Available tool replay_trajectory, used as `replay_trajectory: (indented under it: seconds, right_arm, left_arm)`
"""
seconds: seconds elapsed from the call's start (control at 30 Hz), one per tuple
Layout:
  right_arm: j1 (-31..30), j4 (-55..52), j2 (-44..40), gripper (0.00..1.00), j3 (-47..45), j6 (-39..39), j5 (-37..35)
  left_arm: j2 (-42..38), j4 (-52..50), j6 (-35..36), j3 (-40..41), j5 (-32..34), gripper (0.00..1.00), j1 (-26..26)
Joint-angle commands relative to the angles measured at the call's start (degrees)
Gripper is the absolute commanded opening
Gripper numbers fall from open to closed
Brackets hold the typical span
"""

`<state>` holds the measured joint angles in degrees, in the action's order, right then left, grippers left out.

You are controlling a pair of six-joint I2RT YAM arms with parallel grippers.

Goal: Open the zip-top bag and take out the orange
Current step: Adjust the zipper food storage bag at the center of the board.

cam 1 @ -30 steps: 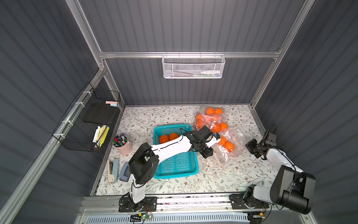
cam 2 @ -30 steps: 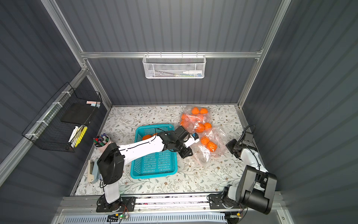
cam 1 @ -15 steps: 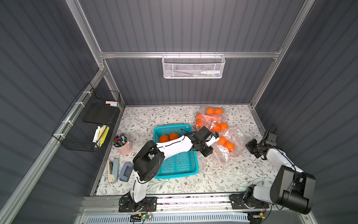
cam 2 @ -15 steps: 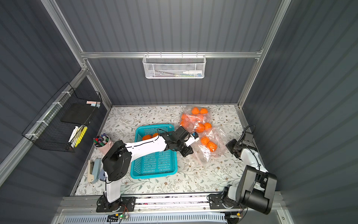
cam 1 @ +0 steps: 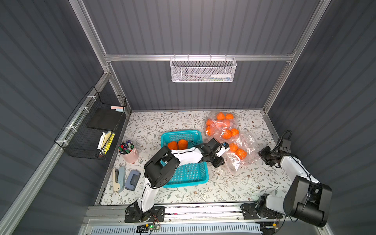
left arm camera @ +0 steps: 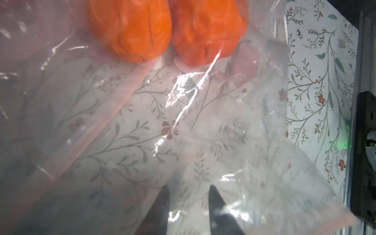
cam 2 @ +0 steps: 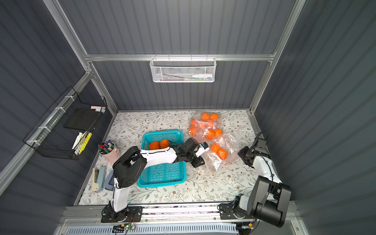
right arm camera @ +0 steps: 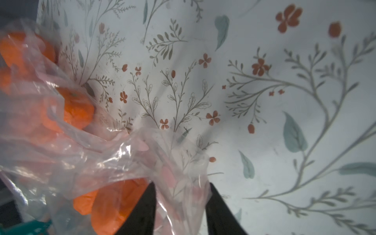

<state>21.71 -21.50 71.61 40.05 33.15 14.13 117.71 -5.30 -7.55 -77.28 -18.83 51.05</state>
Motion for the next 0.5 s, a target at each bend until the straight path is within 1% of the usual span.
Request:
replay_trajectory:
  seconds: [0.0,0.1,0.17,0.2,0.23,0.3,0.4,0.43,0.47]
  right_arm:
    - [0.0,-5.7,-5.1,0.55,3.5,-0.7,-3.9]
    - [-0.8,-8.4,-9.4,0.53,4.6,-1.7,-5.5]
    - [-2.2,-8.0,-12.3,0.44,4.6,-2.5,-5.6]
    - [-3.4,-7.2,-13.3,0.37,4.4,-3.4,-4.6]
    - [-4.8,-6.1,-13.6,0.32,4.3,-4.3,-3.2]
    - [-7.9,-5.1,-11.9,0.29,4.5,-4.9,-1.9]
    - [-11.3,-6.9,-6.0,0.23,6.9,-4.6,1.1]
    - [-12.4,-6.9,-3.8,0.22,7.5,-4.5,1.5]
    - [-13.5,-6.5,-2.5,0.22,7.7,-4.1,1.5]
  left_arm:
    - [2.1,2.5,-1.1,0.6,-1.2,0.35,0.0]
    - [2.4,2.9,-1.0,0.5,-1.7,0.35,-0.1]
    - [3.0,2.8,-1.1,-0.2,-1.7,0.35,0.0]
    - [3.2,2.7,-1.1,-0.4,-1.7,0.35,-0.1]
    - [3.2,2.8,-1.3,-0.4,-1.7,0.35,-0.1]
    - [3.2,2.9,-1.2,-0.3,-1.8,0.38,0.0]
    - [3.2,3.3,-1.6,-0.3,-1.8,0.5,0.0]
    - [3.2,3.4,-1.7,-0.5,-1.8,0.55,-0.1]
    - [3.1,3.4,-1.8,-0.6,-1.7,0.57,-0.1]
